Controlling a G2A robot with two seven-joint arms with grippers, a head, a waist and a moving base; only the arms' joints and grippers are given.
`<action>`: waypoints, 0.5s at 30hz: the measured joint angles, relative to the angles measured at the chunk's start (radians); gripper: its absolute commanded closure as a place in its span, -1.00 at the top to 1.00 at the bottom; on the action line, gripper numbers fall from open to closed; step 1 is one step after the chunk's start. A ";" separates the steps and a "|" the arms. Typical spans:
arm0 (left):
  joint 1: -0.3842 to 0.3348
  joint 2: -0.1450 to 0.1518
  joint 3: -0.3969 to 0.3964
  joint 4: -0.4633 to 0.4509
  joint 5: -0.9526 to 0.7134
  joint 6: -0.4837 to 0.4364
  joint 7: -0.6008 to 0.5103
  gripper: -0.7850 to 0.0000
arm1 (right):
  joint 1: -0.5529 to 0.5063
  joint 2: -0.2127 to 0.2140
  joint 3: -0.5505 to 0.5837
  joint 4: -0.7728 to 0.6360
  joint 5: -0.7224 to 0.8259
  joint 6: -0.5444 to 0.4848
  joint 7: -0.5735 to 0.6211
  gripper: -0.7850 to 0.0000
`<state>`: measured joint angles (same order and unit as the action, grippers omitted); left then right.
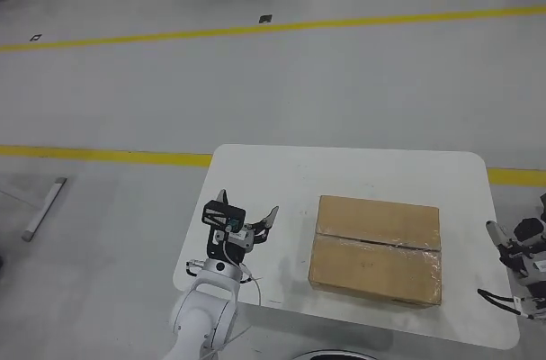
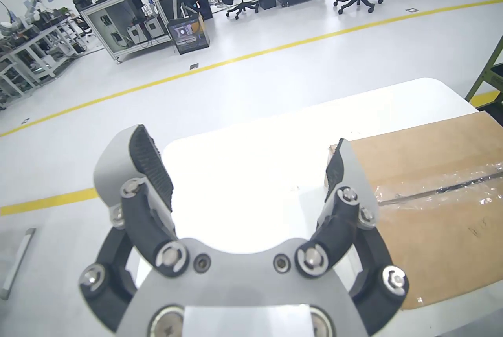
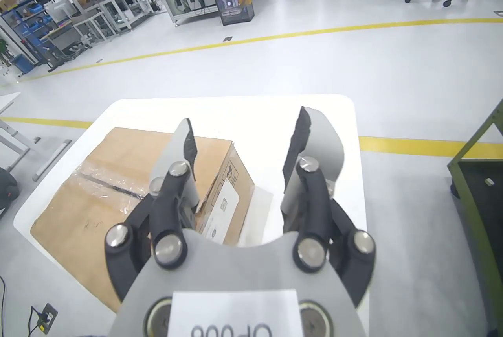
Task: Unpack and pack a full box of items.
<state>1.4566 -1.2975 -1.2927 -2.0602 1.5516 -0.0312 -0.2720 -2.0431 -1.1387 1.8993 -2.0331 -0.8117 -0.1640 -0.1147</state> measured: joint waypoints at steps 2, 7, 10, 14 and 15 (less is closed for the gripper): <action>0.000 0.000 0.000 0.000 0.000 0.000 0.000 1.00 | 0.000 0.000 0.000 0.000 0.000 0.000 0.000 0.77; 0.000 0.000 0.000 0.000 0.000 0.000 0.000 1.00 | 0.000 0.000 0.000 0.000 0.000 0.000 0.000 0.99; 0.000 0.000 0.000 0.000 0.000 0.000 0.000 1.00 | 0.000 0.000 0.000 0.000 0.000 0.000 0.000 1.00; 0.000 0.000 0.000 0.000 0.000 0.000 0.000 1.00 | 0.000 0.000 0.000 0.000 0.000 0.000 0.000 1.00; 0.000 0.000 0.000 0.000 0.000 0.000 0.000 1.00 | 0.000 0.000 0.000 0.000 0.000 0.000 0.000 1.00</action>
<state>1.4566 -1.2975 -1.2927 -2.0602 1.5515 -0.0312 -0.2720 -2.0431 -1.1387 1.8993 -2.0331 -0.8118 -0.1640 -0.1147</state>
